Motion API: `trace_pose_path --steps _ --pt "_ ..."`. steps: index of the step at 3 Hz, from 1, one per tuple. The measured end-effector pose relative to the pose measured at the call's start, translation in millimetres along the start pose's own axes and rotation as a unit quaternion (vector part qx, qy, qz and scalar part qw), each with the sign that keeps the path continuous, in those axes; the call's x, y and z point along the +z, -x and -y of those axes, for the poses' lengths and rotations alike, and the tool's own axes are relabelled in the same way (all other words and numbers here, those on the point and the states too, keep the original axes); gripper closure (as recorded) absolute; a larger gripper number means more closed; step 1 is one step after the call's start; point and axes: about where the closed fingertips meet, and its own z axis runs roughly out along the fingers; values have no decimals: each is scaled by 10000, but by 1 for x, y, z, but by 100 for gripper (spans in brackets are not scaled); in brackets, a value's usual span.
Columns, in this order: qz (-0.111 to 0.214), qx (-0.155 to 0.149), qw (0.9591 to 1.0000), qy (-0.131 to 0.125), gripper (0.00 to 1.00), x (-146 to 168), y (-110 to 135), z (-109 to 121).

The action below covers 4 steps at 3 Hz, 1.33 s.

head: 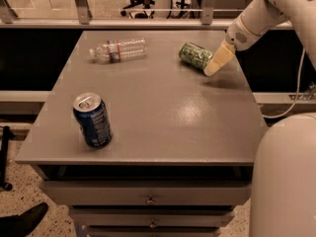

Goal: Pick green can

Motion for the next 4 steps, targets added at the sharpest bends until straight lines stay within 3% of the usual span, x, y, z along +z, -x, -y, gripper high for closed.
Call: trace_pose_path --steps 1,3,4 --pt "87 -62 9999 98 0 5 14 0" --pt "387 6 9979 509 0 45 41 -7" --pt "426 20 9974 588 9 65 51 -10"
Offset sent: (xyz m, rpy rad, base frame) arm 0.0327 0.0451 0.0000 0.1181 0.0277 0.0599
